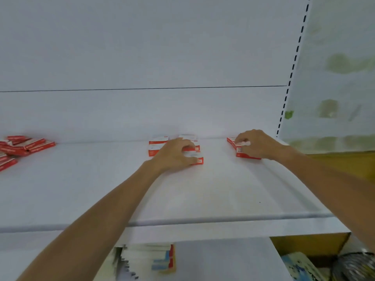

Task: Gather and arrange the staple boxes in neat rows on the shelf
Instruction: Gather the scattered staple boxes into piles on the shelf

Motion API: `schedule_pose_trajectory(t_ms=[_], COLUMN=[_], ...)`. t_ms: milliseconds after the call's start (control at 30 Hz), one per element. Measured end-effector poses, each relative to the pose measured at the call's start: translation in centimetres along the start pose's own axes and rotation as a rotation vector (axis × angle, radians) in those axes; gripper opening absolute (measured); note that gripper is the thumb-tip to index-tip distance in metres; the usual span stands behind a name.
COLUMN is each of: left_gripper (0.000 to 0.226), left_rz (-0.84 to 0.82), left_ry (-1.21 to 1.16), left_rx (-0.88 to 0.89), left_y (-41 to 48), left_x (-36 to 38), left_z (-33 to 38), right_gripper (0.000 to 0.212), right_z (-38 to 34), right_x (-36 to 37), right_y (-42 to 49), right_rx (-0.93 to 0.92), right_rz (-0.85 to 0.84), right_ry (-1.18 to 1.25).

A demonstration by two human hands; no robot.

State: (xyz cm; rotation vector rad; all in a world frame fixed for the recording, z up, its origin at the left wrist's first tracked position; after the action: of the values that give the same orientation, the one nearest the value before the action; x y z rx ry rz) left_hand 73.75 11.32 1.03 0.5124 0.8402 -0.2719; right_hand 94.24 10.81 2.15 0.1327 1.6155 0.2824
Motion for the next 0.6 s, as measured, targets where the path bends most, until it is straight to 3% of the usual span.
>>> schedule_pose_trajectory(t_ms=[233,600], left_gripper=[0.035,0.032], left_rz=[0.074,0.248], left_ry=[-0.035,0.111], left_rx=[-0.075,-0.229], left_y=[-3.6,-15.8], left_x=[-4.2,-17.8], left_z=[-3.3,-12.3], right_gripper=[0.032,0.035], right_z=[-6.5,-28.0], right_x=[-0.5,-4.0], right_y=[1.8,4.8], right_rx=[-0.11,-0.345], right_rz=[0.073,0.135], right_ry=[0.079,0.215])
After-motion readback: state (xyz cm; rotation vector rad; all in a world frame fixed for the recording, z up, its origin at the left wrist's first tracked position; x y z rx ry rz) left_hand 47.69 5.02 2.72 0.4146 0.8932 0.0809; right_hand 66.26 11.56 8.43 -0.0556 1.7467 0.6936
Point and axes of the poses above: each hand's wrist, its own y-axis towards the middle knuckle, its own x-axis out of the palm, z = x × y, the point moved 10 cm from there along y, towards the middle knuckle, and after that the axes turned 11 degrees about -y, right-handed, at the moved point
